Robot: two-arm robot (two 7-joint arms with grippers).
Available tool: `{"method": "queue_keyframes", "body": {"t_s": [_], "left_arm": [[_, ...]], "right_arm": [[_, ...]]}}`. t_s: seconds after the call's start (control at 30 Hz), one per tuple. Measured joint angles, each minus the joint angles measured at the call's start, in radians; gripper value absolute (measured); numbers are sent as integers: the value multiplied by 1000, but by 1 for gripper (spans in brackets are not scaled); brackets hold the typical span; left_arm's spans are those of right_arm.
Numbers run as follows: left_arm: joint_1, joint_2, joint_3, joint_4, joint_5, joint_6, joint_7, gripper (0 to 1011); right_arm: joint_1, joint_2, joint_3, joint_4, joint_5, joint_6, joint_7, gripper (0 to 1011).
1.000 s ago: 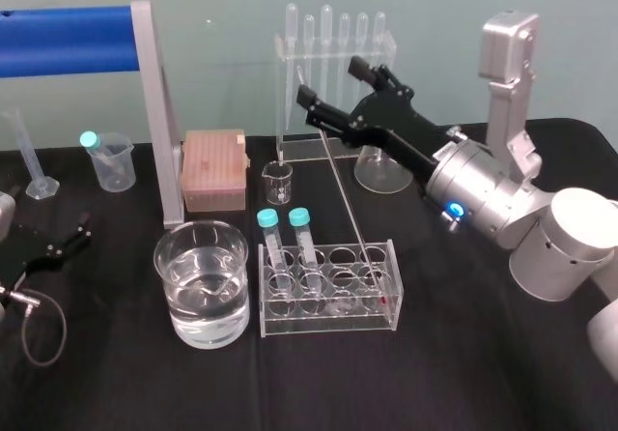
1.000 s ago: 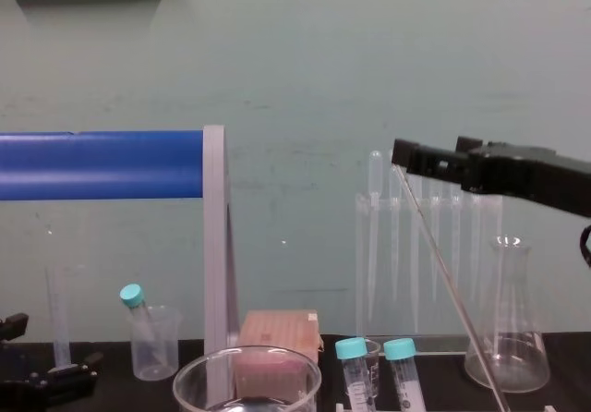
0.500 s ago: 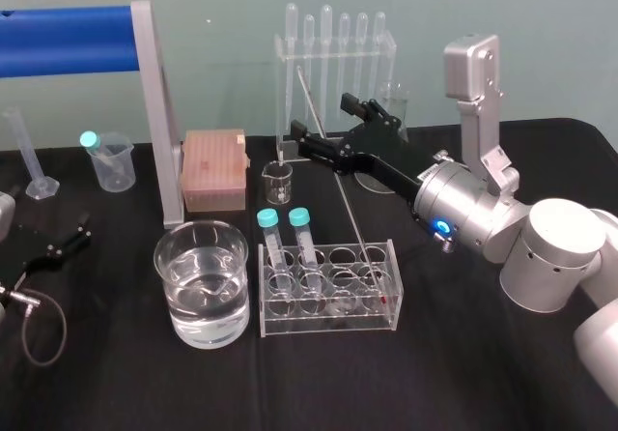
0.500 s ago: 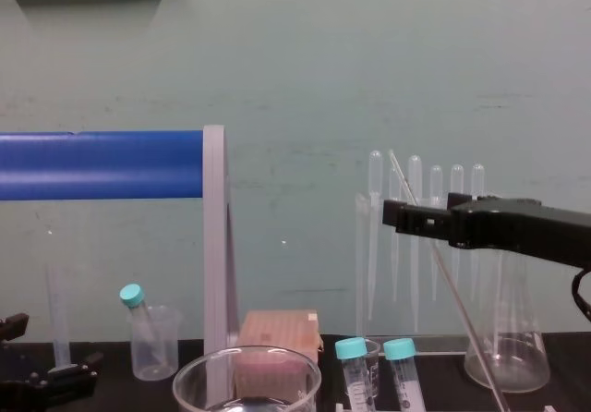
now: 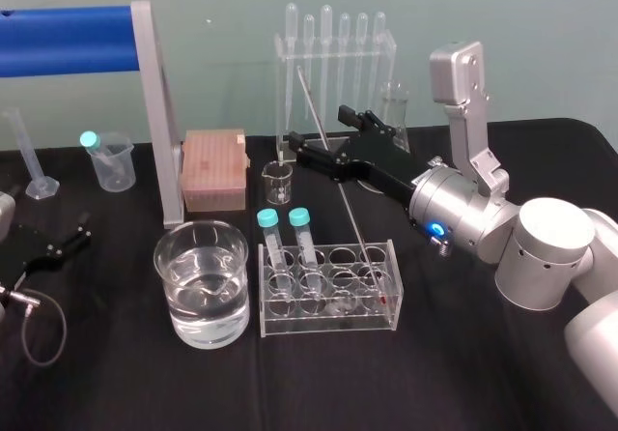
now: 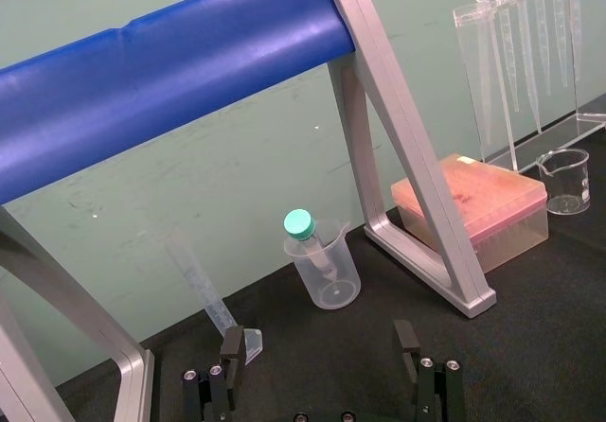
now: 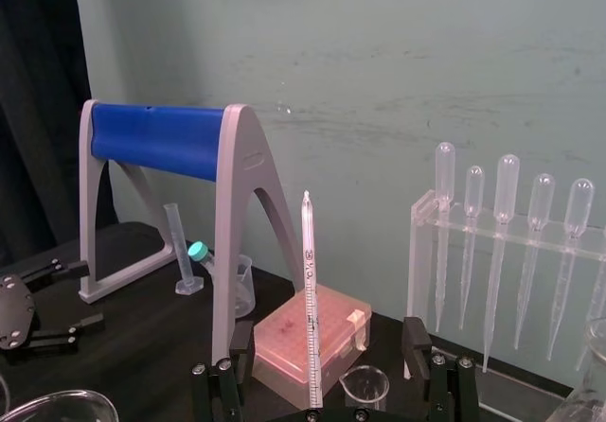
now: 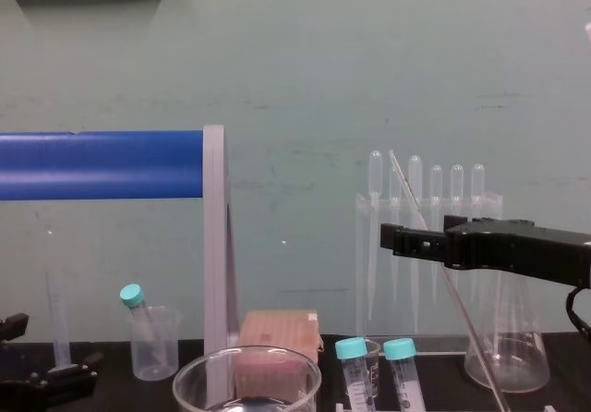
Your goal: Hold the thermometer with one hand and immerse one end into the beaker, then reinsert it into the test tube rack.
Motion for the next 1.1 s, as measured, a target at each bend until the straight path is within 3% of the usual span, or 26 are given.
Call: {"method": "queue_keyframes", "body": {"t_s": [1.03, 1.1], "left_arm": [[0, 0, 0, 0, 0, 0, 0, 1008], [0, 0, 0, 0, 0, 0, 0, 1008]], "right_arm": [[3, -11, 7, 6, -16, 12, 25, 1003], [3, -11, 6, 6, -16, 12, 25, 965]]}}
